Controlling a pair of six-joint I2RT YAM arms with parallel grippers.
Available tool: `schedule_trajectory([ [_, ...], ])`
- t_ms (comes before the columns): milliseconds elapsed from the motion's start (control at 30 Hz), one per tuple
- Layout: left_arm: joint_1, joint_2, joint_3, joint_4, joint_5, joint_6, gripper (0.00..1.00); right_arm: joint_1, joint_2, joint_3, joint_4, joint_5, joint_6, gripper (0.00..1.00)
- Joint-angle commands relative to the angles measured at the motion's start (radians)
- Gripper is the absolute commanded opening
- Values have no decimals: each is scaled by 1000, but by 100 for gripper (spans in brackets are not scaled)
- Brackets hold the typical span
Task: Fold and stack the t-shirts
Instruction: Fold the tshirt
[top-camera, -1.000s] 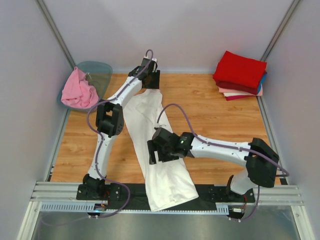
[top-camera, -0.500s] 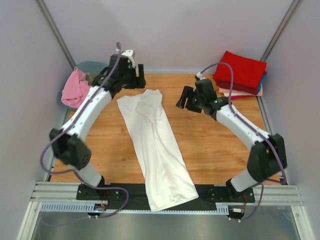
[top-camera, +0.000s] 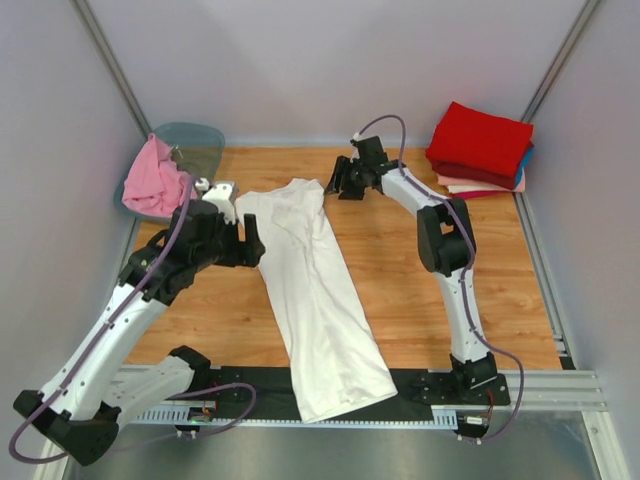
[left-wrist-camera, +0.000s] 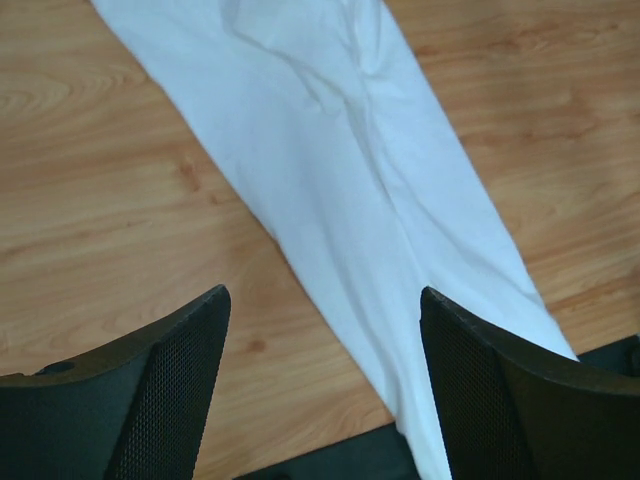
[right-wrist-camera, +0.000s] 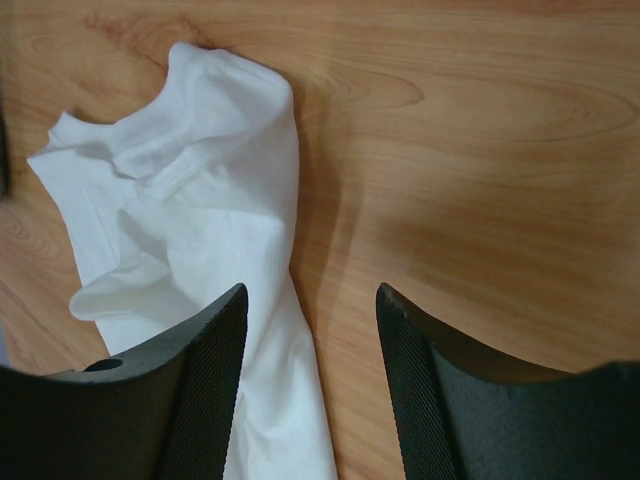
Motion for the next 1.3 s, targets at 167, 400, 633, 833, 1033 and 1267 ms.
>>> schedule_trajectory([
  [167, -6, -178, -110, -156, -37, 3, 83, 88, 160, 189, -56, -54, -27, 56],
  [400, -7, -271, -134, -138, -36, 68, 84, 142, 220, 190, 25, -171, 8, 56],
  [633, -7, -336, -200, -70, -89, 109, 84, 82, 115, 90, 30, 81, 40, 0],
  [833, -7, -374, -222, -36, -64, 125, 84, 12, -10, 25, -41, 435, 48, 0],
  [1033, -7, -357, -223, -33, -46, 128, 84, 6, 133, 318, -192, 489, -24, 0],
  [1267, -7, -345, -226, -30, -44, 126, 84, -1, 217, 384, -108, 369, -63, 11],
])
